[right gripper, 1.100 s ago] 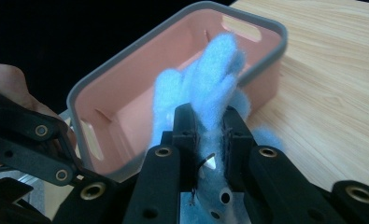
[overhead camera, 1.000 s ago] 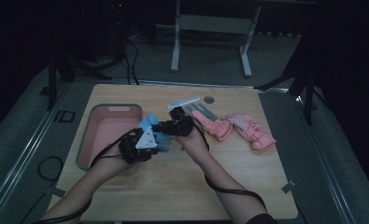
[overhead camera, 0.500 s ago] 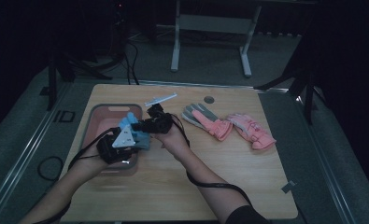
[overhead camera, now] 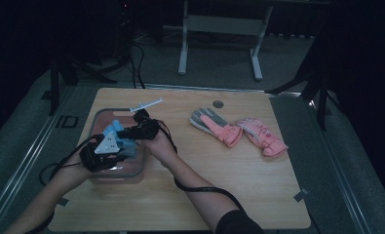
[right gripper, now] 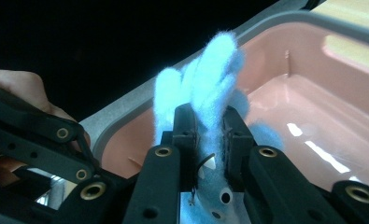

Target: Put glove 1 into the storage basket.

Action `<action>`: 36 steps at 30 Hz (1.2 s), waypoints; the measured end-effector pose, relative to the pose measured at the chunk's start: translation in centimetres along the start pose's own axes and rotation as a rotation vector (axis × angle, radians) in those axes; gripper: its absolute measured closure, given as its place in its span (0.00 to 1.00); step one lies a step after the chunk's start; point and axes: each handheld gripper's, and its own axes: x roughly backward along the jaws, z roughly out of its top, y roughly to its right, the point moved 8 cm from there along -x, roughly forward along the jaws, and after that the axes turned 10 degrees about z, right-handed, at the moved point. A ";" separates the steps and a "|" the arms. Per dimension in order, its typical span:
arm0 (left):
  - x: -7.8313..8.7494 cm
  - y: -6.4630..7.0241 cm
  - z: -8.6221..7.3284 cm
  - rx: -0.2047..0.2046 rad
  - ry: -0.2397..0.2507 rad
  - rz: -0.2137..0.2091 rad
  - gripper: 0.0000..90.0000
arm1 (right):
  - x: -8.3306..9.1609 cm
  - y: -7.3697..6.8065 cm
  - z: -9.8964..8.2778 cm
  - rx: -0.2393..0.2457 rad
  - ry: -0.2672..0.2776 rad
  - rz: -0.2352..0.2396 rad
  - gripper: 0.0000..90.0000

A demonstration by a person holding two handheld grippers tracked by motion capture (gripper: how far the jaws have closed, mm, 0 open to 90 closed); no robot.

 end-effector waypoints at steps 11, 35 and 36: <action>-2.4 -0.1 -1.3 0.010 -0.037 -0.050 0.86 | -1.8 2.8 -1.7 -0.045 -0.038 -0.028 0.88; -6.7 -0.7 -2.6 -0.006 -0.223 -0.109 0.84 | -3.7 4.7 -1.9 -0.068 -0.161 -0.101 0.57; -6.7 -0.7 -2.5 0.008 -0.222 -0.113 0.82 | -3.7 4.7 -1.9 -0.067 -0.160 -0.101 0.58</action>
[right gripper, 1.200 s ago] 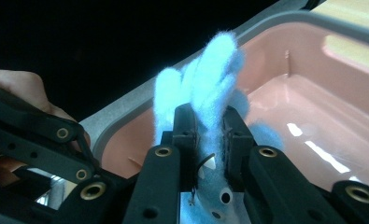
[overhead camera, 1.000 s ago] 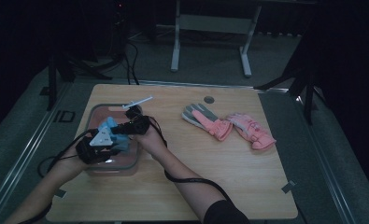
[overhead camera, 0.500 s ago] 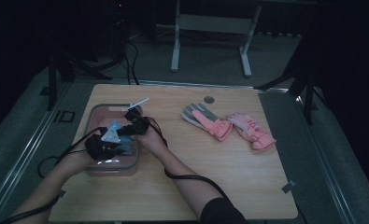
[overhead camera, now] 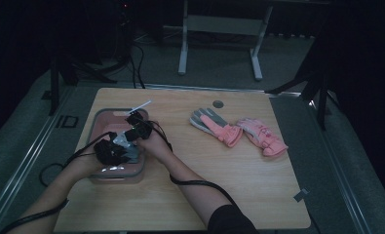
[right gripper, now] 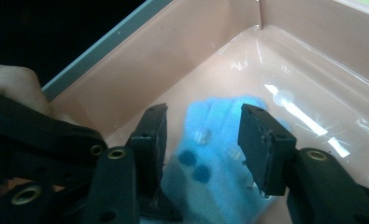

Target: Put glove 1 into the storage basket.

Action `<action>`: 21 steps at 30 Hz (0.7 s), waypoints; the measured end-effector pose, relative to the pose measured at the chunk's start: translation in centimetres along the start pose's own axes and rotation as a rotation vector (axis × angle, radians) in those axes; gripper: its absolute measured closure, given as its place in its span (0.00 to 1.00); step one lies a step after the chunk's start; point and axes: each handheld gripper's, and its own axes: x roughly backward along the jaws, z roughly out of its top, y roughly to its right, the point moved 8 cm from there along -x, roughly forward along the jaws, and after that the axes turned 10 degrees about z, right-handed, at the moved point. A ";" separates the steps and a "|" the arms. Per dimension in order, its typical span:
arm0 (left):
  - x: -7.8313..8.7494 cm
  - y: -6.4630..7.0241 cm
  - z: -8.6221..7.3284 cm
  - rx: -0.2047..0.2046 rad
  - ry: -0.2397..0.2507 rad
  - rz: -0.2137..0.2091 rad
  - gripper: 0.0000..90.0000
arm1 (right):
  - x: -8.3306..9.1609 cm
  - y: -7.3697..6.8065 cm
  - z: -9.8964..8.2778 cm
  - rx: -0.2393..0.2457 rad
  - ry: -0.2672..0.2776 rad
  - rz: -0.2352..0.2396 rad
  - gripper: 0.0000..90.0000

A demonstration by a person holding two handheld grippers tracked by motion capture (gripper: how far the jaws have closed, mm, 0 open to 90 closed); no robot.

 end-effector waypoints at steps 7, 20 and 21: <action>0.8 -0.4 0.3 0.071 0.040 0.033 0.52 | 0.6 -0.3 0.2 0.017 0.012 0.015 0.46; 4.9 0.1 2.1 0.188 0.170 0.040 0.53 | 3.9 -1.5 0.5 0.051 0.067 0.035 0.21; 5.1 0.3 2.4 0.192 0.174 0.033 0.53 | 4.3 -1.6 0.5 0.054 0.076 0.037 0.21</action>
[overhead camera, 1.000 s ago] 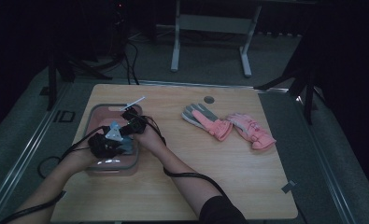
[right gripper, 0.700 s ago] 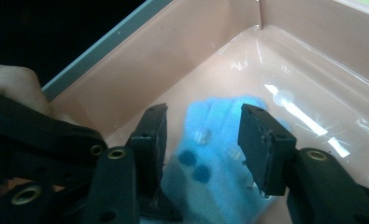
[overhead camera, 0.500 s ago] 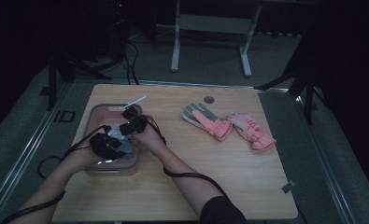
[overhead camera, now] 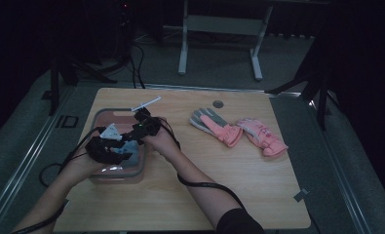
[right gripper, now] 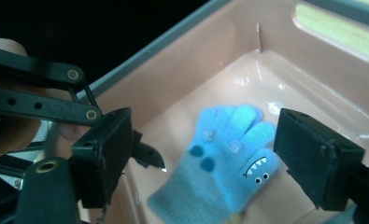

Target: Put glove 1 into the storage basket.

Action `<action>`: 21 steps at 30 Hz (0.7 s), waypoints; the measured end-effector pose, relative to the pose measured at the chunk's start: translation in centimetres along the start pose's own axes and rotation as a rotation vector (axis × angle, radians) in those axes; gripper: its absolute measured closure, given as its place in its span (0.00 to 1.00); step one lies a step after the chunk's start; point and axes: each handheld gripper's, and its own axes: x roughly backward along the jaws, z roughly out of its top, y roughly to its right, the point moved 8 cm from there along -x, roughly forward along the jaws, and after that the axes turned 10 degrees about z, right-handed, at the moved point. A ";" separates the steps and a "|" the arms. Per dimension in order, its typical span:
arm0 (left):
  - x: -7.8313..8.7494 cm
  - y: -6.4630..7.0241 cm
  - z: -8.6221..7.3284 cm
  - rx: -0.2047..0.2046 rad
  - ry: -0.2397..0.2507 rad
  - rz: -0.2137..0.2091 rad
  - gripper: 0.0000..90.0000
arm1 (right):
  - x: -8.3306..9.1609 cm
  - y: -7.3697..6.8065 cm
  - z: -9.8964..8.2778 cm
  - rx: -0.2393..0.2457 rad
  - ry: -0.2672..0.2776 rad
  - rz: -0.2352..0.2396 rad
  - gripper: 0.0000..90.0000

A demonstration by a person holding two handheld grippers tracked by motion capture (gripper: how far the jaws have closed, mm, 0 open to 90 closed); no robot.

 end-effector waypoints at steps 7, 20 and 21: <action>0.1 2.5 1.5 -0.015 0.027 -0.046 0.55 | 3.1 -0.3 -0.2 0.047 0.047 -0.041 0.21; -0.6 7.3 4.6 -0.041 0.076 -0.131 0.58 | 9.0 1.9 -4.1 0.040 0.054 -0.112 0.20; -0.8 7.6 4.8 -0.047 0.074 -0.128 0.58 | 9.4 2.0 -4.5 0.036 0.055 -0.114 0.19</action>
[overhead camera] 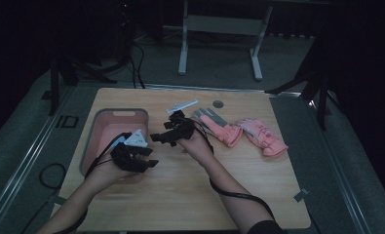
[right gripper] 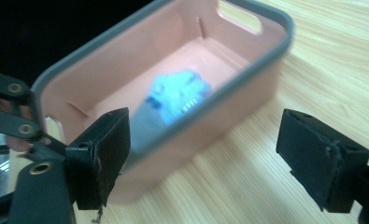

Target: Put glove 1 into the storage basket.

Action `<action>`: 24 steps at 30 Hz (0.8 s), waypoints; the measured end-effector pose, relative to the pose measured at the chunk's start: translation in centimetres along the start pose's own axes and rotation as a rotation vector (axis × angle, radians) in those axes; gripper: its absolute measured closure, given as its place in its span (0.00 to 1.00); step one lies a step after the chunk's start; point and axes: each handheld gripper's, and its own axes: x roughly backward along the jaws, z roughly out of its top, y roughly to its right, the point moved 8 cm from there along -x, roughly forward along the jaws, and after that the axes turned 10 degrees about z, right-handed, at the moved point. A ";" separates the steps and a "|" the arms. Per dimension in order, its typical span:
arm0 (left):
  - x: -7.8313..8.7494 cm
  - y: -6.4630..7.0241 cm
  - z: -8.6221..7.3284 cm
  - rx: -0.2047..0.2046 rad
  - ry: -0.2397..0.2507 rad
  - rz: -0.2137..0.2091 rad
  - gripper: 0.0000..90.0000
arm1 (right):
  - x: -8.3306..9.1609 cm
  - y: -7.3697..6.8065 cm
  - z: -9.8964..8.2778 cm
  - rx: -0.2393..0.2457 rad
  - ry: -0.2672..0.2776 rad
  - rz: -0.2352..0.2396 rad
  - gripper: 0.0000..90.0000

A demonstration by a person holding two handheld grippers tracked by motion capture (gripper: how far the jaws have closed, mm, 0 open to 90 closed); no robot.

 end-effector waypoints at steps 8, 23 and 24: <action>-1.7 2.3 0.9 -0.021 0.000 -0.039 0.58 | 1.9 1.0 -2.7 -0.006 -0.011 -0.030 0.16; -4.4 5.2 0.8 -0.033 0.019 -0.061 0.53 | 5.2 1.2 -6.8 0.004 0.001 -0.045 0.15; -4.4 5.2 0.8 -0.033 0.019 -0.061 0.51 | 5.2 1.2 -6.8 0.004 0.001 -0.045 0.15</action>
